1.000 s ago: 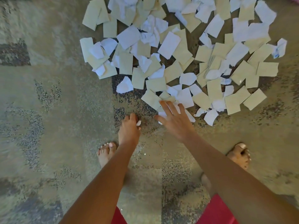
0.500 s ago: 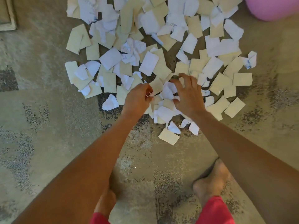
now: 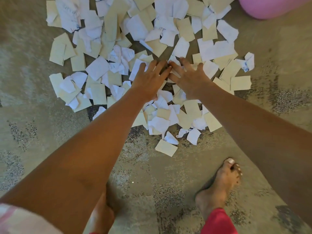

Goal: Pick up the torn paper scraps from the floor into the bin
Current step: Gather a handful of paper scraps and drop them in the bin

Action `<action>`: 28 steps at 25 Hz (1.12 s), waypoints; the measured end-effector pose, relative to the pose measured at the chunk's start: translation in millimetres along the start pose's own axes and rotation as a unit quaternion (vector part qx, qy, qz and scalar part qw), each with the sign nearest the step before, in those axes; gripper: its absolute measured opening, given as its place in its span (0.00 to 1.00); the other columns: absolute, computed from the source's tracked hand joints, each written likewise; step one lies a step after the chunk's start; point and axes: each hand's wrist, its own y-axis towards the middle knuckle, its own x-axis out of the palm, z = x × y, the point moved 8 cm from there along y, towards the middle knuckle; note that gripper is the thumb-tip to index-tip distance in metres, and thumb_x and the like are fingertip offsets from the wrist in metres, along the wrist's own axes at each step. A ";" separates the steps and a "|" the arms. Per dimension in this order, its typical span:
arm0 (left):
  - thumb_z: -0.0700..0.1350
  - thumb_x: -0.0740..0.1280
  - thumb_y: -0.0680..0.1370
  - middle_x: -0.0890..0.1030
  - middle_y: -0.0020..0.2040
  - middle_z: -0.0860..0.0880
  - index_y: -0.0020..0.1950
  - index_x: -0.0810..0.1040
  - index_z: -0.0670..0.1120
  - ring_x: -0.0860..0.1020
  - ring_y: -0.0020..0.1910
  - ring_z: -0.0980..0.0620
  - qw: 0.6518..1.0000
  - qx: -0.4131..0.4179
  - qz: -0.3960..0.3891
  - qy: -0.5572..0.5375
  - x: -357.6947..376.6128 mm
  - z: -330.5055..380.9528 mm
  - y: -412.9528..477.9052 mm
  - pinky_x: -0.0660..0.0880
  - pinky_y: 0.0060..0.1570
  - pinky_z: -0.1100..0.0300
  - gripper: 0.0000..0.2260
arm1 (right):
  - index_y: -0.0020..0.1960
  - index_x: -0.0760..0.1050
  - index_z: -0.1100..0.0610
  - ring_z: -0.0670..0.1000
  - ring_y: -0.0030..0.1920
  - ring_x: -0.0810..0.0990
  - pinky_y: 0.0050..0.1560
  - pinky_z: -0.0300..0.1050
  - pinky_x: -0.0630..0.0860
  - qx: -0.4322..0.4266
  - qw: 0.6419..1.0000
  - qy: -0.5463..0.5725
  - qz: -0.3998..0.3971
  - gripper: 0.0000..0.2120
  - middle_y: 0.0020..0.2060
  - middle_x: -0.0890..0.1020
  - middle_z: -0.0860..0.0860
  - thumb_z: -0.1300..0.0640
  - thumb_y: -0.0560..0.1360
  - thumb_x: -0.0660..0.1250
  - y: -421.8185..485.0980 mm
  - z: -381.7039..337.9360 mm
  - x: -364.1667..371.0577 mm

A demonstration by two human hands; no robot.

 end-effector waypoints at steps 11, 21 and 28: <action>0.52 0.77 0.66 0.69 0.64 0.44 0.66 0.62 0.44 0.66 0.65 0.43 0.998 0.002 -0.054 0.043 8.0 2.0 9.5 0.63 0.64 0.43 0.36 | 0.67 0.59 0.53 0.62 0.65 0.63 0.43 0.57 0.76 0.025 0.998 0.056 0.010 0.35 0.62 0.66 0.60 0.58 0.67 0.75 -5.0 2.6 5.1; 0.52 0.73 0.70 0.65 0.66 0.41 0.56 0.78 0.49 0.61 0.68 0.40 0.996 -0.017 -0.078 0.041 7.7 1.5 2.8 0.61 0.65 0.39 0.17 | 0.66 0.61 0.55 0.62 0.65 0.65 0.47 0.60 0.77 0.048 0.996 0.073 0.010 0.37 0.65 0.65 0.60 0.57 0.64 0.77 -6.4 4.0 6.2; 0.46 0.69 0.74 0.77 0.55 0.46 0.61 0.72 0.49 0.72 0.57 0.44 0.996 -0.032 -0.079 -0.023 11.0 1.3 -10.7 0.66 0.57 0.41 0.17 | 0.71 0.59 0.50 0.64 0.68 0.59 0.46 0.58 0.74 0.042 0.994 0.098 -0.019 0.31 0.65 0.66 0.62 0.60 0.72 0.69 -8.6 3.0 12.6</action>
